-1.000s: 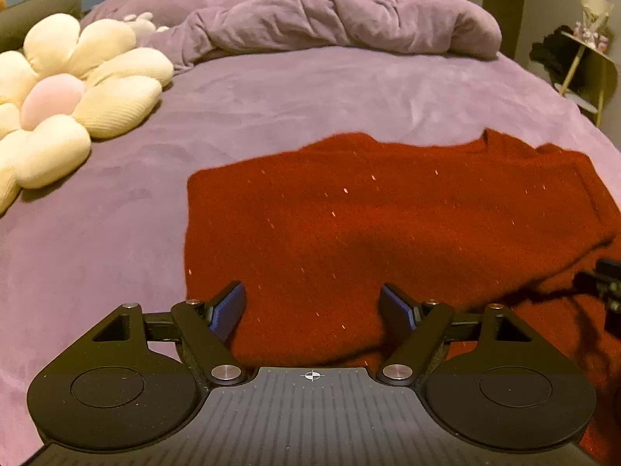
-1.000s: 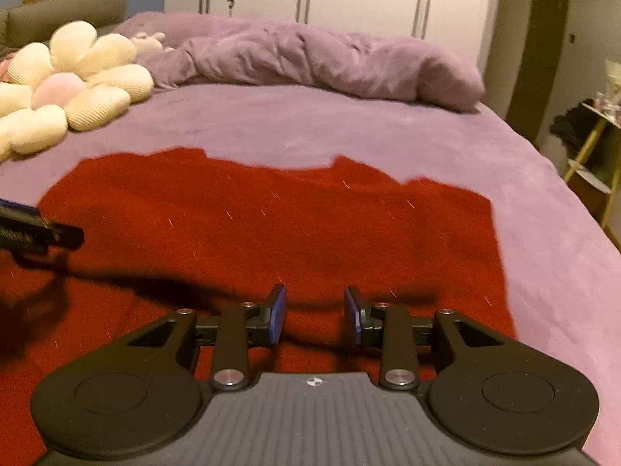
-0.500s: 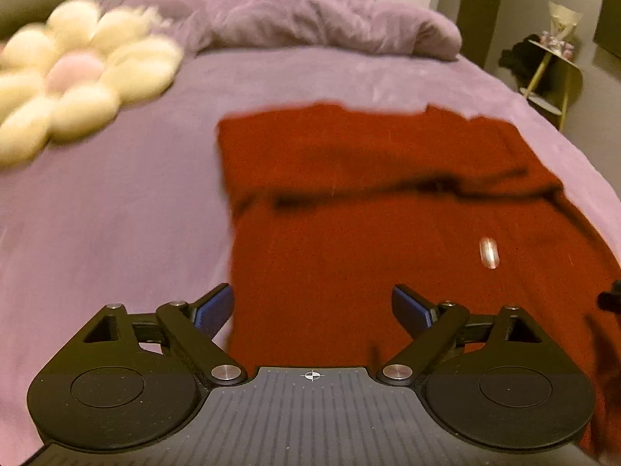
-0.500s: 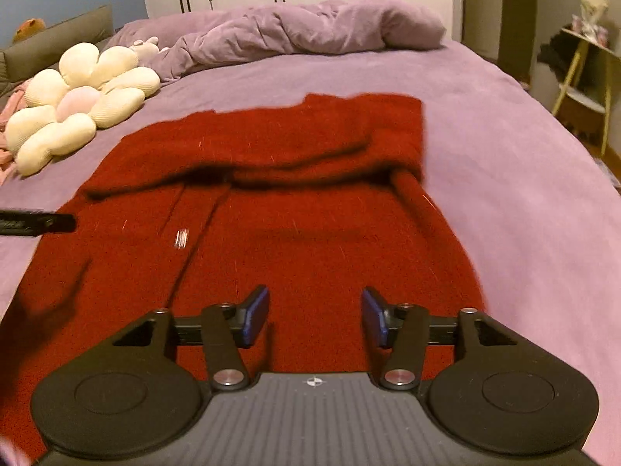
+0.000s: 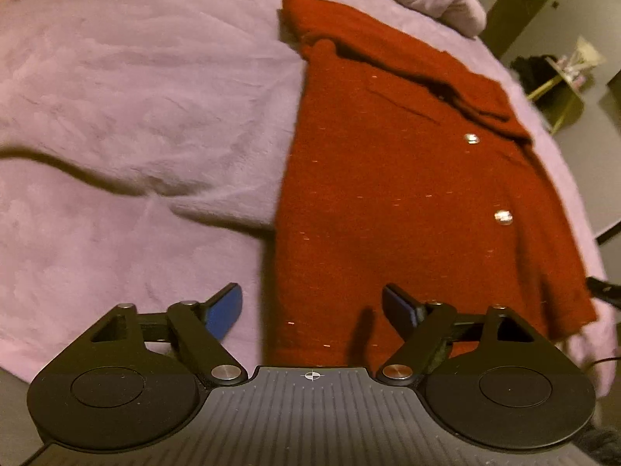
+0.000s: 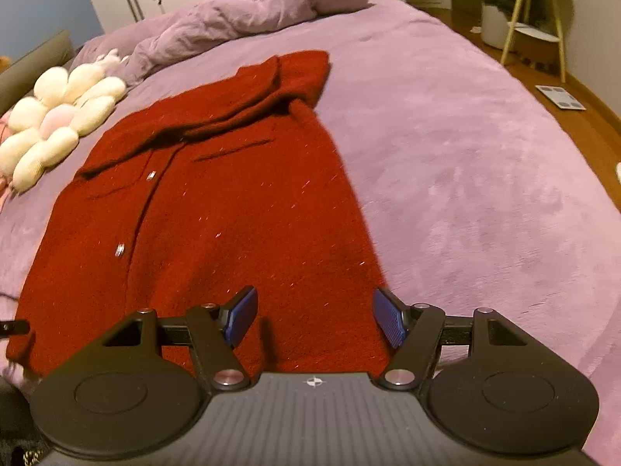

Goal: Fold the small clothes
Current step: 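Grasp the cardigan hem with the left gripper and fold it toward the collar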

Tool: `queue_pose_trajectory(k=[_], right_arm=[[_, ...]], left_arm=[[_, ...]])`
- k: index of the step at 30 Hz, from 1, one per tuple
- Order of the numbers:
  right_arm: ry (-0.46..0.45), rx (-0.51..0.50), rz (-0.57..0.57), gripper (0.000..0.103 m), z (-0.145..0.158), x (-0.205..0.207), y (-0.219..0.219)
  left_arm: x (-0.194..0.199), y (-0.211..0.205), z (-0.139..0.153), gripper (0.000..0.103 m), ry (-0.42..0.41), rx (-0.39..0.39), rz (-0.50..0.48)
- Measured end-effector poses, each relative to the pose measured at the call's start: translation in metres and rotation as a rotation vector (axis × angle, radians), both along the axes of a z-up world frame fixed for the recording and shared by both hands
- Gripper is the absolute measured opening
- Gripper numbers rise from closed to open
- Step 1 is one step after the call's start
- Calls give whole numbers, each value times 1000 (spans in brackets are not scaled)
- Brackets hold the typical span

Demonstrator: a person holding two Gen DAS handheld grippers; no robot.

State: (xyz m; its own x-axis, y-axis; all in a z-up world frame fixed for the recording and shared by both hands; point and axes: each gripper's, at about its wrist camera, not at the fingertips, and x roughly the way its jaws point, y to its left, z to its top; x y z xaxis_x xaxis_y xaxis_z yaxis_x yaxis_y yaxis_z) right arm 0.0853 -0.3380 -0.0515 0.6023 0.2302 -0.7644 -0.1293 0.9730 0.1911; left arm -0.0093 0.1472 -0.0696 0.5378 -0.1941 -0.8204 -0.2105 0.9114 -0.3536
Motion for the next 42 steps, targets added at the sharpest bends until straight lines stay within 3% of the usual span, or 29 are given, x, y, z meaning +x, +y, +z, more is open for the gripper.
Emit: queue_pose_trajectory(k=[2,4,7,9,11,13,16,18,19,21,22,23,28,31,34,36,39,42], right_arm=[[15,-4,-7,66,-3,0,-3],[67,23,-8,65,-14,3,-9],[86,56,-3,53,-17,2,-16],[84,69,11,39,-14,1,-20],[89,78,16,33,-13,2,-24],[105,94,15,33,-14,4,-28],[139,114,22,36,-17,11,-31],[154,132,39,44,-19,16,-31],[157,125,52,44,-19,17,-29],[157,93,78,38,-18,18,-24],[160,76,95,33,-17,18,-22],[166,76,117,21,-15,19,-21],[222,271,146,17,0,32,-24],[225,397,144,16,12,51,-19],[186,472,132,15,24,78,-5],[139,478,123,14,31,98,6],[81,479,74,1,34,132,18],[15,391,24,1,33,165,33]], left_arm=[[2,1,-2,77,-2,-46,-17],[6,3,-9,67,29,-68,-9],[7,6,-11,48,23,-127,-14],[7,8,-11,29,20,-175,-29],[8,8,-12,24,19,-178,-46],[11,8,-11,24,20,-189,-64],[16,0,-13,45,40,-181,-114],[20,-5,-14,47,55,-164,-144],[21,-8,-15,46,60,-155,-157],[25,-10,-15,22,70,-144,-171],[27,-10,-14,15,74,-148,-174],[28,-8,-12,12,72,-166,-176],[40,-6,23,11,-31,-312,-222],[58,0,51,11,-145,-410,-186],[85,4,72,11,-242,-409,-145],[104,10,77,11,-276,-391,-102],[133,23,73,11,-285,-363,13],[161,41,58,11,-263,-354,134]])
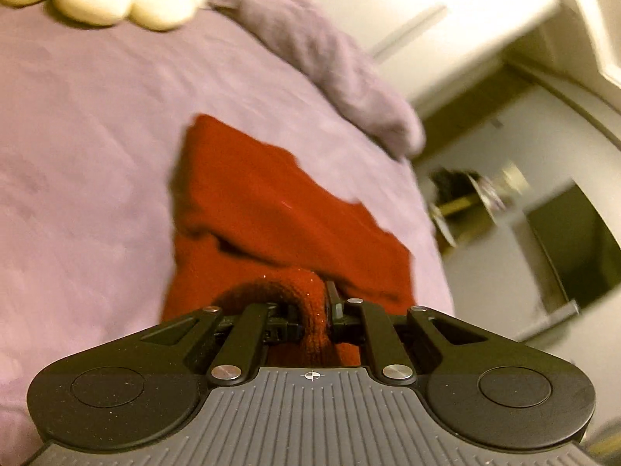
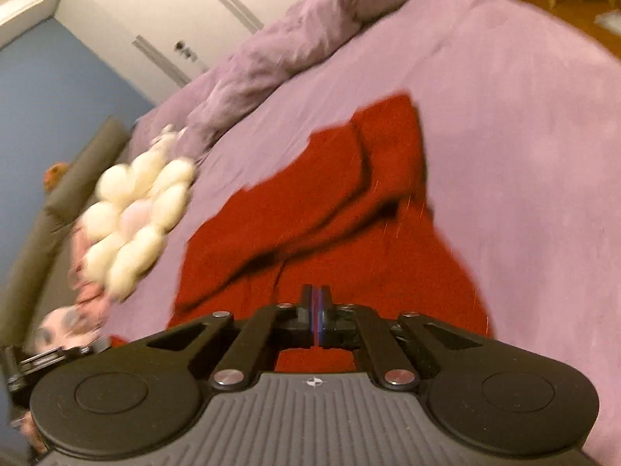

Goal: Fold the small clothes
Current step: 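Grasp the cardigan hem with the left gripper and fold it toward the collar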

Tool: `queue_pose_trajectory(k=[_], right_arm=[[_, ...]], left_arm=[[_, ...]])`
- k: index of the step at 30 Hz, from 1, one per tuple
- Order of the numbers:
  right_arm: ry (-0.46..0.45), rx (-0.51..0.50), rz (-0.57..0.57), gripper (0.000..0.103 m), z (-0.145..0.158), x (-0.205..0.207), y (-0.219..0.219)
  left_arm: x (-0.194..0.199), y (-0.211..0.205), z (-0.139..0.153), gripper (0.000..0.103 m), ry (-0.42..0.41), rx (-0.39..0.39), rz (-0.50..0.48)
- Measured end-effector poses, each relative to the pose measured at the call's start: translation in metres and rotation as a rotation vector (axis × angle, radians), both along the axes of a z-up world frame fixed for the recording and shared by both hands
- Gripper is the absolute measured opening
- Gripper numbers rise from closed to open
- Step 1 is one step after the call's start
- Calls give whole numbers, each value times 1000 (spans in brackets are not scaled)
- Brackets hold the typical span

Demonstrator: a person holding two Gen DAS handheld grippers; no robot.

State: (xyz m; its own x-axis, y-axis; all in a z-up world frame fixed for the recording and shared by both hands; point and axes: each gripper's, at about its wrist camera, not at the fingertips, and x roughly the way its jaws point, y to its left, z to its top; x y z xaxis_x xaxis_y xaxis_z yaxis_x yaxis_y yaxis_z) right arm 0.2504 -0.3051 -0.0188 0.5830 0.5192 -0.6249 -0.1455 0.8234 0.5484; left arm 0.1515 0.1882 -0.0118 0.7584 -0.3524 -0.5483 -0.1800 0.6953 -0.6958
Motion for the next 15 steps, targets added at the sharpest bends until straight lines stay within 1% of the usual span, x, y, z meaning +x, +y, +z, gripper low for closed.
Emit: queue_pose_trajectory(k=[1,2,3,4,5,6,7,8,9,10,11,12,13,15], right_arm=[[-31,-72,0,1,1,8,8],[-57,-140,5,2,1,12,15],[-101,-220,32,6,4,13,21],[-149,-289,99,7,6,9,29],[-165,-305,172,8,6,5,30],[-145,-291,241,21,4,0,30],[-98,-269,291,29,1,-7,29],[-65,-259,321,40,-3,-14,25],[-44,-269,352,41,-6,-23,24],[-47,-305,378,41,-6,-34,24],[-56,-337,386,44,-6,-45,23],[-33,-330,368,55,-6,-54,19],[33,-294,335,59,-9,-57,14],[146,-231,246,61,-12,-59,6]], left_arm=[[4,13,-5,11,20,-8,23],[8,16,-10,11,37,-3,33],[14,18,-12,11,45,13,28],[17,16,-14,11,49,34,4],[18,15,-15,11,49,53,-16],[17,12,-16,11,48,77,-40],[15,11,-17,11,51,94,-54],[14,10,-19,11,55,104,-60],[11,12,-21,11,60,106,-61],[4,13,-23,11,63,97,-53],[-1,14,-24,11,60,88,-47],[-6,15,-25,11,57,79,-39],[-10,15,-26,11,54,72,-32],[-21,14,-23,11,38,70,-25]])
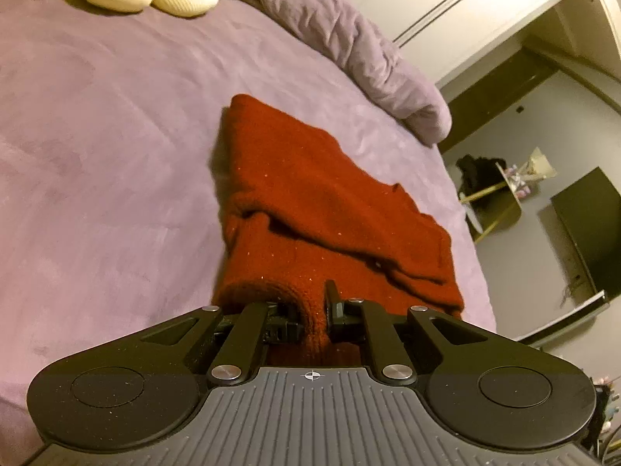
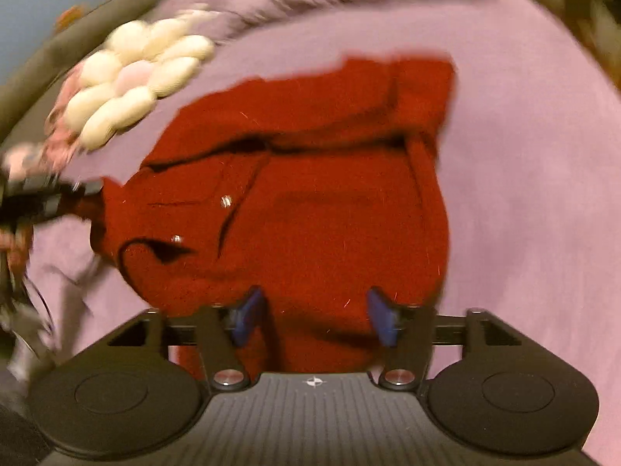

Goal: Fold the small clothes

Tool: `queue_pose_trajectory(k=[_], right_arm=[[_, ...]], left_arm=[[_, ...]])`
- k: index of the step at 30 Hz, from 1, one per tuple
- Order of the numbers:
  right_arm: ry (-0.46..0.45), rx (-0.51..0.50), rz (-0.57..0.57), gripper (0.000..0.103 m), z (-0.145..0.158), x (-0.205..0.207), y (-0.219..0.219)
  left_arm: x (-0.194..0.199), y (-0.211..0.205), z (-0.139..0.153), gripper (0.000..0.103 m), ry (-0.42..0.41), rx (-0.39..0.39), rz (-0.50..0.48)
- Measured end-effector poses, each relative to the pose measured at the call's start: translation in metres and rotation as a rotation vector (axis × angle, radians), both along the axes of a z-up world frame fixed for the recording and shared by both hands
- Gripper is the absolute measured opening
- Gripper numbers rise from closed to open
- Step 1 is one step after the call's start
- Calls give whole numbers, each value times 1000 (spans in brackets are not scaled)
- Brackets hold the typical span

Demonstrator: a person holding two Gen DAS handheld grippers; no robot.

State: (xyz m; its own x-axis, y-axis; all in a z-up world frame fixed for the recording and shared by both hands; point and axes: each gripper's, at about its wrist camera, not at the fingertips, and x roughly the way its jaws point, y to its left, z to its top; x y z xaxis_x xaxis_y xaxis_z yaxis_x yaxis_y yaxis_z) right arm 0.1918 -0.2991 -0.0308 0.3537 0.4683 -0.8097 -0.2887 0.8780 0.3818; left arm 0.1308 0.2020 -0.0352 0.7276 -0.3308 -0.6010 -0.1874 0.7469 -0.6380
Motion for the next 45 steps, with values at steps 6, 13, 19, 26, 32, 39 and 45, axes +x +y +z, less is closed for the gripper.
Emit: queue_pose_trajectory(k=[6,13,19,26,32,39,45], right_arm=[[297,248,-256,72,-7,15,-13],[429,127,-278,70,-20,25,23],[388,46,-242,18,-23,17,29],[223,222,-258,2,11,30,5],[-123,182,-140,7,40,60,16],[-223,-128,528,65,7,21,65],[-208,-269,745,58,-28,25,87]], left_arm=[[-23,-8,11,11,-28,16,-27],[-38,-26,18,11,-54,75,-126],[-43,-25,22,11,-67,73,-163],[-20,-4,45,11,-120,-88,-119],[26,-5,53,11,-120,-72,-87],[17,-10,35,11,-92,-55,-118],[9,5,26,11,-42,-75,-78]])
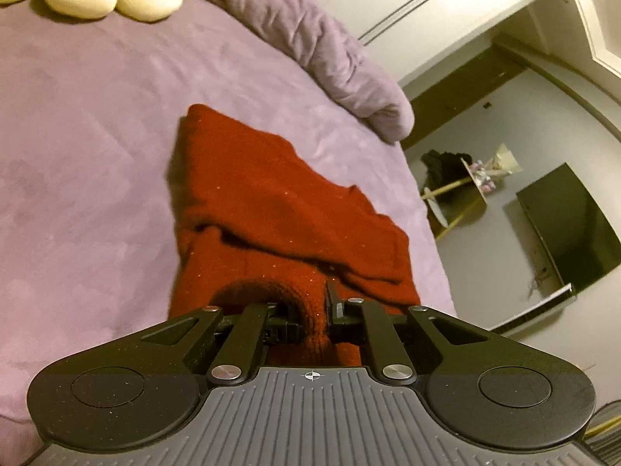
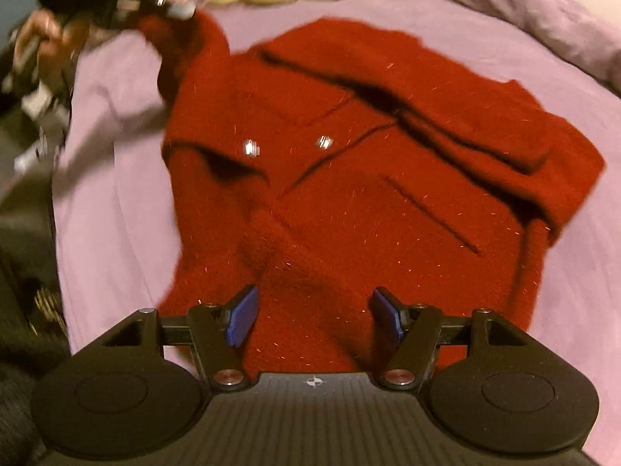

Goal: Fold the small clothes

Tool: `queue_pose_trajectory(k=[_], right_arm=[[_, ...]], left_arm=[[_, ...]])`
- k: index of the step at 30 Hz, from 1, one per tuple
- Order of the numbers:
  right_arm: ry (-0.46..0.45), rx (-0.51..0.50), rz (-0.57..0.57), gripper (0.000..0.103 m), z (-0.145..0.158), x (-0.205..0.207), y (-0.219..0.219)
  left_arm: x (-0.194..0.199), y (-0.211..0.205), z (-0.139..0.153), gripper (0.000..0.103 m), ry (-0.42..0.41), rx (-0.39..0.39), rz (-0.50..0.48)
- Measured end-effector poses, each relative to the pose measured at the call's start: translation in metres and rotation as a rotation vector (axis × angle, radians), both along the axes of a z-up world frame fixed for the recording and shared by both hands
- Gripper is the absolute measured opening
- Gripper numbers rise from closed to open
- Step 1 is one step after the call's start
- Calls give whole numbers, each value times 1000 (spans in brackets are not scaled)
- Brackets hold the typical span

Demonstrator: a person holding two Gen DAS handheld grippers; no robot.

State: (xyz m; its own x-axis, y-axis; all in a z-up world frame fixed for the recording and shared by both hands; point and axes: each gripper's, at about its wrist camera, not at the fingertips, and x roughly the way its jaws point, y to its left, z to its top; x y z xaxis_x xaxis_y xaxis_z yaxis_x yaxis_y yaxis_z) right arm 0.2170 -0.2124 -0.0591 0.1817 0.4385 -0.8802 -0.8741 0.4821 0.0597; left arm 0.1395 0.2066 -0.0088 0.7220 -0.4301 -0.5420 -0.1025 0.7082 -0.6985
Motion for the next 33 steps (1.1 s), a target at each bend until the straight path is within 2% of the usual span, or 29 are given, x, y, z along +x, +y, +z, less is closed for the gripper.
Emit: queue_pose_trajectory(k=[1,2,5,8,11,15,19,22,24,26,27,28,30,31,32,33], right_arm=[[28,-4,-8,49,-3,3,2],[36,-3,-16,30,-4,4,6],[-35,-9,4,8,2,-9,10],[-96,65,-36,8,22,-13,-1],[-156,171,-188,8,45,6,-22],[-242,295,-430,8,60,41,-51],[-309,314,-691,8,47,77,-67],[-281,271,-871,8,25,99,-80],[-256,250,-928,10,15,106,-87],[-229,238,-970,11,2,110,-90],[-210,249,-977,14,-3,110,-92],[-190,266,-977,16,-7,109,-95],[-139,305,-960,35,-13,110,-92],[-110,333,-941,41,-15,111,-95],[-87,350,-923,52,-18,111,-94],[-73,356,-899,56,-19,112,-92]], left_arm=[[-1,1,0,11,1,-2,1],[0,2,0,11,3,1,2],[2,-1,4,11,-4,16,3],[8,-1,10,11,-20,8,17],[20,0,17,11,-32,15,35],[44,-1,24,11,-62,72,69],[76,6,14,11,-29,122,129],[95,9,-6,12,47,152,142],[99,13,-20,14,91,140,144],[96,18,-30,25,90,136,132],[92,20,-33,47,74,132,115],[85,22,-35,64,49,130,105],[71,28,-35,70,-16,139,100],[63,32,-35,74,-44,142,85],[57,36,-35,76,-60,145,73],[51,39,-35,76,-64,152,60]])
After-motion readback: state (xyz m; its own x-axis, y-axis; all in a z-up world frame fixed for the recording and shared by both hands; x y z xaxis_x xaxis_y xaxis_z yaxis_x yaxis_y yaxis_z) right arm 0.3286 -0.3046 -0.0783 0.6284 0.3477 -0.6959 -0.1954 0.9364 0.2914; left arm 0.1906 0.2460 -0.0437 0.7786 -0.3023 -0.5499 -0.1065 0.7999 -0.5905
